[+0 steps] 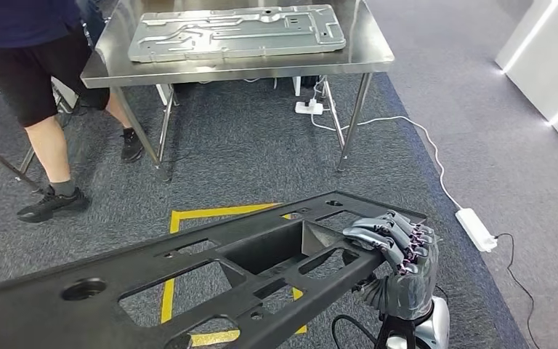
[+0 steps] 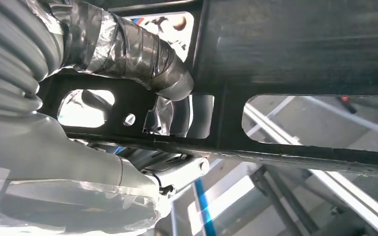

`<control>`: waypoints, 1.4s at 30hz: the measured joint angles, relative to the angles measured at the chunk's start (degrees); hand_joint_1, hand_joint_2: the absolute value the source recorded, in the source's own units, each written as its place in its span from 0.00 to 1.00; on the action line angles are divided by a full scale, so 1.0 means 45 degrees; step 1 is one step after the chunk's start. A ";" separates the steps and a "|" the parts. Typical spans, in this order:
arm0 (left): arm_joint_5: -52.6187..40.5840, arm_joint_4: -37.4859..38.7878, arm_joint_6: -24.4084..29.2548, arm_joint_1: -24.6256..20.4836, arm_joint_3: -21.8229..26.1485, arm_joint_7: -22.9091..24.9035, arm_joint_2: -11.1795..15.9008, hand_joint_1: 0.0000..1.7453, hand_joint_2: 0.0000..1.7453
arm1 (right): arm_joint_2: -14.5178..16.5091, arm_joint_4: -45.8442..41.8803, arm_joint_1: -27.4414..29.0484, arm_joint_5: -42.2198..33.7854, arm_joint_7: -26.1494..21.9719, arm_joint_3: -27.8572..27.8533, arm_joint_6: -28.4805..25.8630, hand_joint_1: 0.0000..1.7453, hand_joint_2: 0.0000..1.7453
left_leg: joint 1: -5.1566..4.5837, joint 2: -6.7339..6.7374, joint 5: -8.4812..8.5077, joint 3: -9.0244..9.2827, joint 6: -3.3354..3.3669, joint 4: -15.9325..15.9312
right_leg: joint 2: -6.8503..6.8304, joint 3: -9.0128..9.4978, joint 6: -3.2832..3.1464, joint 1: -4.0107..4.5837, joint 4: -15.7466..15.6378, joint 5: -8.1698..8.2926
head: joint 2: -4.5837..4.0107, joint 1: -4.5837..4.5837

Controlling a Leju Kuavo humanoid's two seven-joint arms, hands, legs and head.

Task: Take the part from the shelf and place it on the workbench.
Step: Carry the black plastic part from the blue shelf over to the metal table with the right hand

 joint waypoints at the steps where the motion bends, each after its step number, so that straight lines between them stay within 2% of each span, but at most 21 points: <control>1: 0.0004 0.0000 0.0000 0.0013 0.0001 0.0000 0.0004 0.00 1.00 | -0.0001 0.0000 -0.0001 -0.0005 0.0000 -0.0017 0.0000 1.00 1.00 | 0.0016 0.0067 0.0309 0.0219 -0.0018 -0.0412 | -0.0165 0.0022 0.0031 -0.0006 0.0037 -0.0054 | 0.0000 -0.0001; 3: 0.0011 0.0000 0.0001 0.0001 0.0004 -0.0001 0.0007 0.00 1.00 | -0.0004 0.0000 -0.0017 -0.0036 0.0004 -0.0063 0.0000 1.00 1.00 | -0.0021 0.0520 0.1053 0.1149 0.0039 -0.2119 | -0.0470 0.0109 0.0137 0.0007 0.0126 -0.0195 | 0.0000 -0.0001; 5: 0.0012 0.0000 0.0000 -0.0037 0.0003 -0.0004 0.0006 0.00 1.00 | -0.0007 -0.0001 -0.0079 -0.0082 0.0018 -0.0125 0.0000 1.00 1.00 | -0.0107 0.0898 0.1340 0.1739 0.0185 -0.3227 | -0.0707 0.0185 0.0276 0.0076 0.0189 -0.0315 | 0.0000 0.0006; 8: 0.0012 0.0000 0.0000 -0.0037 0.0004 0.0001 0.0004 0.00 1.00 | -0.0012 0.0000 -0.0267 -0.0173 0.0051 -0.0198 0.0002 1.00 1.00 | -0.0146 0.0635 0.1338 0.1747 0.0412 -0.3378 | -0.0928 0.0274 0.0476 0.0105 0.0162 -0.0384 | 0.0000 0.0006; 10: 0.0012 0.0000 0.0006 -0.0068 0.0004 0.0001 0.0001 0.00 1.00 | -0.0023 0.0005 -0.0389 -0.0245 0.0078 -0.0242 0.0002 1.00 1.00 | -0.0077 0.0396 0.1408 0.1789 0.0573 -0.3490 | -0.0438 0.0145 0.0604 0.0036 0.0560 -0.0711 | 0.0000 0.0010; 12: 0.0012 0.0000 0.0007 -0.0134 0.0004 -0.0012 -0.0004 0.00 1.00 | -0.0039 0.0013 -0.0440 -0.0312 0.0109 -0.0321 0.0000 1.00 1.00 | -0.0042 0.0186 0.1442 0.1811 0.0687 -0.3540 | 0.0271 -0.0526 0.0672 -0.0011 0.1947 -0.1462 | 0.0000 0.0017; 14: 0.0020 0.0000 -0.0058 -0.0163 0.0005 -0.0061 -0.0009 0.00 1.00 | -0.0049 0.0023 -0.0444 -0.0459 0.0119 -0.0415 0.0000 1.00 1.00 | -0.0072 -0.0020 0.1427 0.1810 0.0739 -0.3525 | 0.0486 -0.1423 0.0690 -0.0017 0.3486 -0.1976 | 0.0000 0.0017; 15: 0.0024 0.0000 -0.0115 -0.0159 0.0006 -0.0100 -0.0010 0.00 1.00 | -0.0052 0.0027 -0.0442 -0.0564 0.0111 -0.0462 0.0000 1.00 1.00 | -0.0089 -0.0122 0.1413 0.1820 0.0745 -0.3508 | 0.0502 -0.1666 0.0679 -0.0016 0.3750 -0.1875 | 0.0000 0.0017; 16: 0.0028 0.0000 -0.0184 -0.0154 0.0007 -0.0146 -0.0010 0.00 1.00 | -0.0055 0.0029 -0.0440 -0.0680 0.0091 -0.0506 0.0000 1.00 1.00 | -0.0100 -0.0215 0.1392 0.1838 0.0742 -0.3485 | 0.0507 -0.1669 0.0648 -0.0014 0.3512 -0.1514 | 0.0000 0.0017; 18: 0.0026 0.0000 -0.0284 -0.0146 0.0009 -0.0233 -0.0017 0.00 1.00 | -0.0058 0.0027 -0.0437 -0.0864 0.0051 -0.0613 0.0000 1.00 1.00 | -0.0111 -0.0364 0.1333 0.1894 0.0702 -0.3435 | 0.0558 -0.1097 0.0522 0.0004 0.1951 -0.0475 | 0.0001 0.0018; 20: 0.0023 0.0000 -0.0331 -0.0150 0.0009 -0.0289 -0.0029 0.00 1.00 | -0.0057 0.0021 -0.0434 -0.0967 0.0027 -0.0729 0.0000 1.00 1.00 | -0.0148 -0.0452 0.1273 0.1903 0.0603 -0.3384 | 0.0632 -0.0567 0.0395 0.0062 0.0647 0.0050 | 0.0001 0.0015; 22: 0.0024 0.0000 -0.0345 -0.0141 0.0010 -0.0307 -0.0034 0.00 1.00 | -0.0060 0.0018 -0.0426 -0.0996 0.0016 -0.0820 0.0000 1.00 1.00 | -0.0157 -0.0484 0.1261 0.1889 0.0459 -0.3403 | 0.0655 -0.0476 0.0319 0.0127 0.0376 0.0055 | 0.0000 0.0013; 25: 0.0065 0.0000 -0.0370 -0.0132 0.0013 -0.0392 -0.0023 0.00 1.00 | -0.0061 0.0019 -0.0407 -0.1093 -0.0004 -0.0891 0.0002 1.00 1.00 | -0.0161 -0.0369 0.1024 0.1798 0.0256 -0.3146 | 0.0589 -0.0383 0.0119 0.0013 0.0194 0.0160 | 0.0000 0.0010; 28: 0.0192 0.0000 -0.0431 -0.0133 0.0023 -0.0561 -0.0017 0.00 1.00 | -0.0052 0.0025 -0.0316 -0.1341 -0.0074 -0.0985 0.0005 1.00 1.00 | -0.0082 -0.0118 -0.0132 0.0845 0.0090 -0.1040 | 0.0460 -0.0325 -0.0027 -0.0008 0.0118 0.0180 | 0.0000 0.0005; 30: 0.0240 0.0000 -0.0460 -0.0098 0.0043 -0.0635 -0.0012 0.00 1.00 | -0.0050 0.0042 -0.0205 -0.1462 -0.0140 -0.1047 0.0005 1.00 1.00 | -0.0030 -0.0050 -0.0487 0.0280 0.0004 0.0126 | 0.0401 -0.0324 -0.0029 0.0005 0.0136 0.0154 | 0.0000 0.0006; 31: 0.0250 0.0000 -0.0490 -0.0077 0.0052 -0.0670 -0.0005 0.00 1.00 | -0.0049 0.0050 -0.0154 -0.1497 -0.0181 -0.1061 0.0005 1.00 1.00 | -0.0016 -0.0024 -0.0294 0.0338 -0.0013 0.0019 | 0.0390 -0.0313 -0.0009 0.0002 0.0149 0.0136 | 0.0000 0.0005; 32: 0.0253 0.0000 -0.0541 -0.0063 0.0062 -0.0710 0.0006 0.00 1.00 | -0.0049 0.0053 -0.0116 -0.1524 -0.0217 -0.1066 0.0005 1.00 1.00 | -0.0007 0.0002 0.0110 0.0659 -0.0009 -0.0605 | 0.0387 -0.0290 0.0023 -0.0005 0.0169 0.0110 | 0.0000 0.0005; 35: 0.0261 0.0000 -0.0739 -0.0083 0.0088 -0.0814 0.0036 0.00 1.00 | -0.0049 0.0053 -0.0062 -0.1559 -0.0293 -0.1071 0.0005 1.00 1.00 | -0.0049 0.0096 0.1070 0.1900 0.0119 -0.3047 | 0.0381 -0.0252 0.0195 0.0031 0.0273 0.0002 | 0.0000 0.0006; 39: 0.0300 0.0000 -0.0901 -0.0069 0.0113 -0.0898 0.0047 0.00 1.00 | -0.0049 0.0051 -0.0051 -0.1568 -0.0384 -0.1083 0.0005 1.00 1.00 | -0.0084 0.0056 0.1124 0.2059 0.0402 -0.3442 | 0.0375 -0.0243 0.0470 0.0052 0.0283 -0.0046 | 0.0000 0.0013; 41: 0.0315 0.0000 -0.0989 -0.0084 0.0119 -0.0930 0.0049 0.00 1.00 | -0.0049 0.0049 -0.0064 -0.1575 -0.0406 -0.1107 0.0005 1.00 1.00 | -0.0035 0.0042 0.1178 0.2105 0.0575 -0.3555 | 0.0405 -0.0491 0.0578 0.0022 0.0853 -0.0451 | 0.0000 0.0017; 42: 0.0320 0.0000 -0.1022 -0.0096 0.0120 -0.0946 0.0049 0.00 1.00 | -0.0049 0.0050 -0.0067 -0.1582 -0.0409 -0.1126 0.0005 1.00 1.00 | -0.0026 0.0041 0.1186 0.2120 0.0634 -0.3580 | 0.0422 -0.0813 0.0614 0.0008 0.1525 -0.0832 | 0.0000 0.0019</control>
